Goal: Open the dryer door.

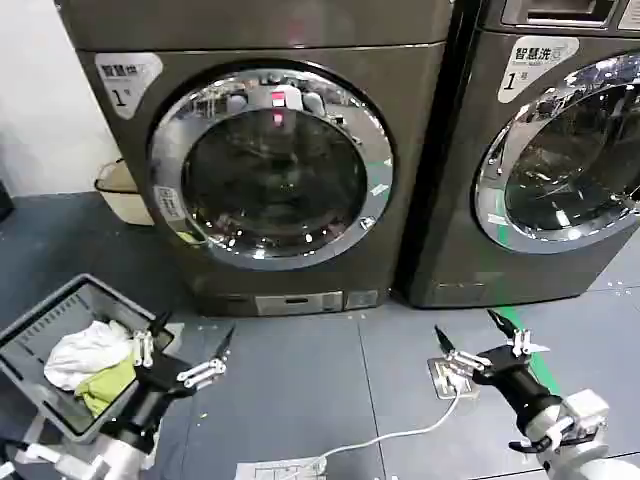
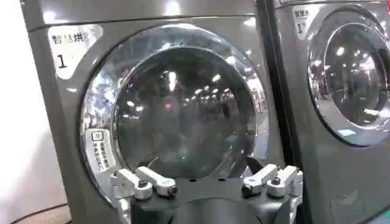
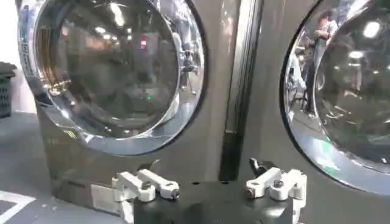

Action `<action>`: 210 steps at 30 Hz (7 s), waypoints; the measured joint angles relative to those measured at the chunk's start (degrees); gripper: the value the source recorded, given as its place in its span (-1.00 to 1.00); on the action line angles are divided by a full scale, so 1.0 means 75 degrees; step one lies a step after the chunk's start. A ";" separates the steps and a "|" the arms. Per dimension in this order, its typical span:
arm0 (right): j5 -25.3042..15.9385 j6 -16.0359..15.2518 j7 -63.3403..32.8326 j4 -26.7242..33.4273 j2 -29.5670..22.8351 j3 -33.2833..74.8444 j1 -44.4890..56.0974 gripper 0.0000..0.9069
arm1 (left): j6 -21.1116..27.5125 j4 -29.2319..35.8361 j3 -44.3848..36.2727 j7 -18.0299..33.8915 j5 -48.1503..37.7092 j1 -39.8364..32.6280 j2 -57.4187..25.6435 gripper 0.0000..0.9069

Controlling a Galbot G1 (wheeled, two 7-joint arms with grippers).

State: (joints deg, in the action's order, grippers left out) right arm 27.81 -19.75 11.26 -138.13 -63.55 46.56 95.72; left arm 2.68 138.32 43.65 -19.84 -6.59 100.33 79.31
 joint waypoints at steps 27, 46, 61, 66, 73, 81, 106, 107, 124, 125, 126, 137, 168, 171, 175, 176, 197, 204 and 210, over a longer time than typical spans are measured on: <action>0.1700 0.0112 -0.0212 0.1707 0.2289 -0.2104 -0.3439 1.00 | 0.0009 0.0146 -0.0061 -0.0001 0.0096 0.0142 0.0053 1.00; 0.2162 0.0032 -0.0234 0.2998 0.2323 -0.4924 -0.6710 1.00 | 0.0010 0.0146 0.0002 0.0001 0.0085 0.0138 0.0079 1.00; 0.2288 0.0002 -0.0317 0.4001 0.1726 -0.6715 -0.8818 1.00 | 0.0003 0.0138 0.0057 0.0000 0.0085 0.0168 0.0172 1.00; 0.2287 -0.0010 -0.0485 0.4304 0.1467 -0.7203 -0.9248 1.00 | 0.0001 0.0142 0.0062 0.0000 0.0091 0.0171 0.0193 1.00; 0.2275 -0.0072 -0.0648 0.4754 0.1021 -0.7740 -0.9766 1.00 | -0.0003 0.0142 0.0070 0.0000 0.0100 0.0171 0.0210 1.00; 0.2260 -0.0091 -0.0651 0.5322 0.0482 -0.8231 -1.0300 1.00 | -0.0005 0.0141 0.0107 0.0000 0.0093 0.0170 0.0208 1.00; 0.1742 -0.0110 -0.0830 0.6849 -0.1184 -0.9187 -1.1369 1.00 | -0.0030 0.0060 0.0133 -0.0001 0.0063 0.0116 0.0209 1.00; 0.1708 -0.0122 -0.0837 0.6901 -0.1245 -0.9208 -1.1395 1.00 | -0.0030 0.0056 0.0132 -0.0001 0.0061 0.0112 0.0210 1.00; 0.1367 -0.0162 -0.0824 0.7948 -0.2154 -0.9403 -1.1794 1.00 | -0.0037 0.0027 0.0169 -0.0001 0.0035 0.0098 0.0199 1.00; 0.1356 -0.0162 -0.0822 0.8014 -0.2209 -0.9408 -1.1808 1.00 | -0.0037 0.0025 0.0171 -0.0001 0.0034 0.0100 0.0199 1.00; 0.1349 -0.0162 -0.0815 0.8089 -0.2264 -0.9412 -1.1827 1.00 | -0.0037 0.0026 0.0172 -0.0001 0.0034 0.0107 0.0199 1.00; 0.1298 -0.0167 -0.0756 0.8652 -0.2752 -0.9485 -1.1978 1.00 | -0.0083 0.0019 0.0325 0.0001 -0.0057 0.0204 0.0194 1.00; 0.0927 0.0177 0.0416 1.0000 -0.3818 -0.9582 -1.2386 1.00 | -0.0294 -0.1060 0.2769 -0.0551 -0.1874 -0.0237 -0.0155 1.00; 0.0923 0.0183 0.0627 1.0034 -0.3816 -0.9594 -1.2415 1.00 | -0.0290 -0.1121 0.2797 -0.0620 -0.2052 -0.0310 -0.0227 1.00; 0.0948 0.0183 0.0910 0.9997 -0.3814 -0.9634 -1.2417 1.00 | -0.0233 -0.1209 0.2851 -0.0625 -0.2274 -0.0424 -0.0364 1.00; 0.0965 0.0181 0.0961 0.9976 -0.3813 -0.9647 -1.2418 1.00 | -0.0218 -0.1223 0.2859 -0.0626 -0.2314 -0.0454 -0.0404 1.00; 0.1573 0.0143 0.1999 0.9103 -0.3060 -1.0107 -1.2392 1.00 | -0.0231 -0.1704 0.2914 -0.0600 -0.2444 -0.0869 -0.1083 1.00; 0.1909 0.0175 0.2315 0.8554 -0.2516 -1.0314 -1.2409 1.00 | -0.0229 -0.1801 0.2951 -0.0602 -0.2490 -0.0961 -0.1245 1.00; 0.2125 0.0213 0.2602 0.8076 -0.2055 -1.0476 -1.2455 1.00 | -0.0224 -0.1867 0.3003 -0.0596 -0.2510 -0.1013 -0.1356 1.00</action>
State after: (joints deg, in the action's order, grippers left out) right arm 43.75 -18.15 30.77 -77.56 -78.96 -32.01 2.31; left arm 1.00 124.31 66.17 -24.31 -25.42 92.73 69.14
